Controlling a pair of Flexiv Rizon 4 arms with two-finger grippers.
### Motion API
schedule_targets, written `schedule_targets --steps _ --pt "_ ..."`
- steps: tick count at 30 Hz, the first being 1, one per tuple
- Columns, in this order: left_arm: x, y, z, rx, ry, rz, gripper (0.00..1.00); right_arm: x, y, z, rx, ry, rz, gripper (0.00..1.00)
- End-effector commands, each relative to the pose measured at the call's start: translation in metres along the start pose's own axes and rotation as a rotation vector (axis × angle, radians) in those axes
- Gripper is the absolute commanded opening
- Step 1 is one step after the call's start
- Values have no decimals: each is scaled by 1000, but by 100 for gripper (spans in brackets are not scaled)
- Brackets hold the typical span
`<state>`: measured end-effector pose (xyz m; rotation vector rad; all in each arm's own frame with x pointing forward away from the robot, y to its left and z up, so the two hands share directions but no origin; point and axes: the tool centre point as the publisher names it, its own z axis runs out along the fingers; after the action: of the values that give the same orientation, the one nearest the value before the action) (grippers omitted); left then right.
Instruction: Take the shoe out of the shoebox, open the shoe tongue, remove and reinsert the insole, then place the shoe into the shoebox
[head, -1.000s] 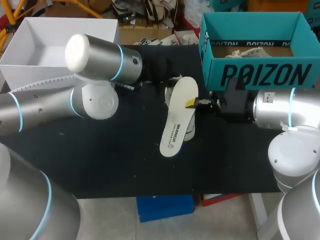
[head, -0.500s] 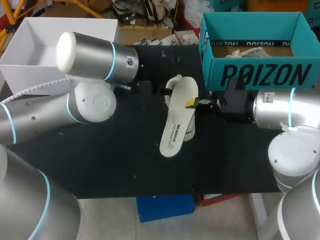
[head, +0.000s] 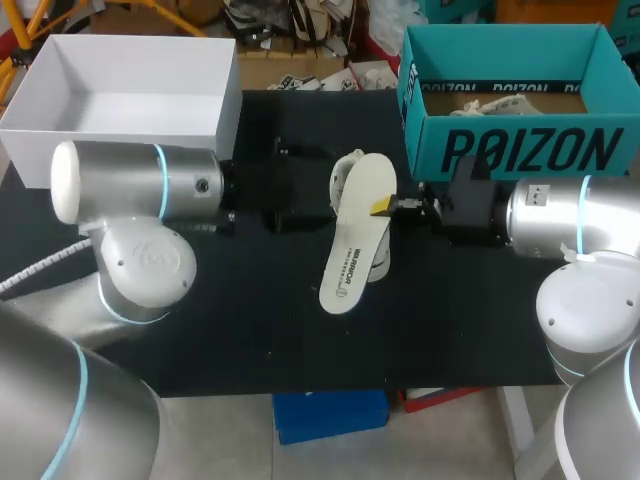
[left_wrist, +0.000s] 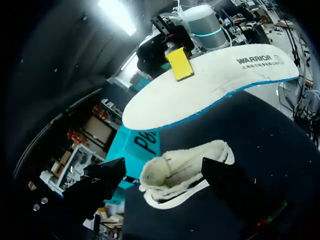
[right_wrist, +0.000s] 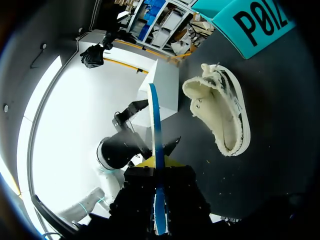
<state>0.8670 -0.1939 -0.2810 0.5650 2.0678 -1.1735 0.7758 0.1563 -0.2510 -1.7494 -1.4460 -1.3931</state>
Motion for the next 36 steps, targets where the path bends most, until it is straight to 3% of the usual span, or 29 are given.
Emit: schedule_targets --steps 1,2,4,20,22,29,36 --pt "8 3 -25 405 -25 43 100 0 -1 1 -2 0 0 0" --pt "7 3 -27 415 11 25 100 0 -1 1 -2 0 0 0" --pt "4 4 -27 339 71 -21 100 0 -1 1 -2 0 0 0" --pt "4 4 -27 339 71 -21 100 0 -1 1 -2 0 0 0" --pt "9 1 -27 301 35 127 100 0 -1 1 -2 0 0 0" --pt "21 2 -31 323 -112 307 100 0 -1 1 -2 0 0 0" --pt "12 -4 -35 425 -188 410 100 0 -1 1 -2 0 0 0"
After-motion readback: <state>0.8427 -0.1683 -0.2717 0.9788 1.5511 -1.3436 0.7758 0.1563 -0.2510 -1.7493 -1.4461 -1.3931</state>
